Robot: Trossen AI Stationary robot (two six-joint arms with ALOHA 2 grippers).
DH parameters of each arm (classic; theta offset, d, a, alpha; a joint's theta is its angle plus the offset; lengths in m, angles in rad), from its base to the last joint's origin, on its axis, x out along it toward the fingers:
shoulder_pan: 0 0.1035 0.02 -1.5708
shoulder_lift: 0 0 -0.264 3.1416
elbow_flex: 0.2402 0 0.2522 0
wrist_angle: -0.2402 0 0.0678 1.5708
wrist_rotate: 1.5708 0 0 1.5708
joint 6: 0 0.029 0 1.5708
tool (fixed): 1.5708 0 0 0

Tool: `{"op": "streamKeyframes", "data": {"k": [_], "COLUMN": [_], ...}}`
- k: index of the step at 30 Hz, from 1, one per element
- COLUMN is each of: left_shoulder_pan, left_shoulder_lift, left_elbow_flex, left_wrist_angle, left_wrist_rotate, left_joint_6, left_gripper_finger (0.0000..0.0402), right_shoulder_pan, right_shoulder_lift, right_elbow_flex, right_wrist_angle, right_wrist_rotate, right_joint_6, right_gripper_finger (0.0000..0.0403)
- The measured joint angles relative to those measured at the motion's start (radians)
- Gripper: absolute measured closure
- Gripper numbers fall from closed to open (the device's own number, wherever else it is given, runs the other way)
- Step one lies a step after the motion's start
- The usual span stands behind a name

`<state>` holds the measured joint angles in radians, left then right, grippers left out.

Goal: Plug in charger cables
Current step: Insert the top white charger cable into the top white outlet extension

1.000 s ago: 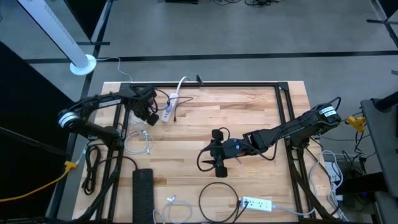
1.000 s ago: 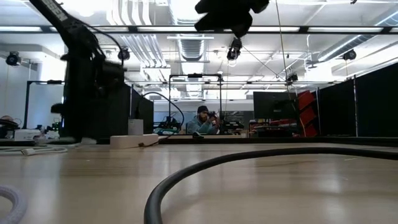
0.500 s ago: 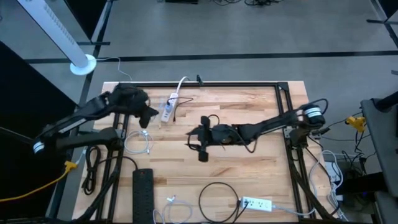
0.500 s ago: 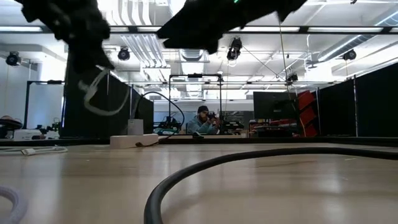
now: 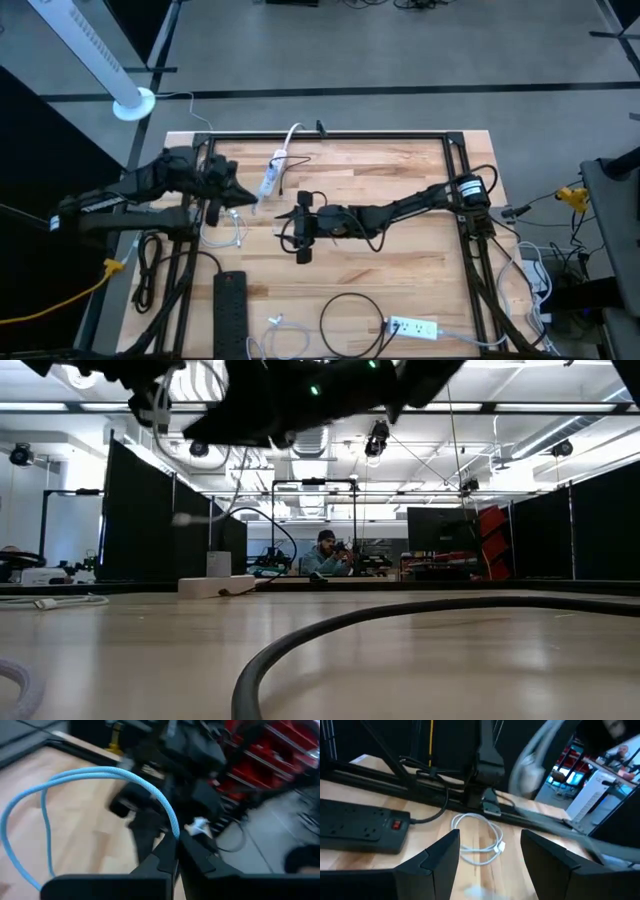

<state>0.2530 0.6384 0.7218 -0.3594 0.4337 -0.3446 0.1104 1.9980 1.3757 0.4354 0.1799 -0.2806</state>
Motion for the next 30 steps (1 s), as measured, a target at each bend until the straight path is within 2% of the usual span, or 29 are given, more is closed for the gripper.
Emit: {"op": "streamKeyframes", "data": {"k": [5,9,14,19,23,28,30], "left_shoulder_pan": [-0.137,-0.227,-0.279,-0.284,-0.284,-0.283,-0.283], "left_shoulder_lift": [0.038,0.076,0.116,0.128,0.131,0.135,0.134], "left_elbow_flex": [-0.029,-0.029,-0.029,-0.029,-0.029,-0.029,-0.029], "left_wrist_angle": [0.132,0.209,0.221,0.241,0.247,0.241,0.231], "left_wrist_rotate": [-0.061,-0.115,-0.188,-0.202,-0.202,-0.201,-0.201], "left_joint_6": [-0.033,-0.030,-0.028,-0.025,-0.005,-0.005,-0.005], "left_gripper_finger": [0.0402,0.0402,0.0402,0.0401,0.0401,0.0401,0.0399], "right_shoulder_pan": [-0.002,-0.002,0.009,0.023,0.022,0.023,0.023], "right_shoulder_lift": [-0.002,-0.004,-0.012,-0.023,-0.022,-0.022,-0.024], "right_elbow_flex": [0.076,0.107,0.112,0.115,0.115,0.115,0.115], "right_wrist_angle": [-0.093,-0.127,-0.132,-0.125,-0.150,-0.164,-0.180], "right_wrist_rotate": [-0.002,-0.066,-0.083,-0.087,-0.086,-0.083,-0.077], "right_joint_6": [-0.008,0.013,0.019,0.035,0.071,0.048,0.040], "right_gripper_finger": [0.0209,0.0208,0.0208,0.0216,0.0259,0.0378,0.0388]}}
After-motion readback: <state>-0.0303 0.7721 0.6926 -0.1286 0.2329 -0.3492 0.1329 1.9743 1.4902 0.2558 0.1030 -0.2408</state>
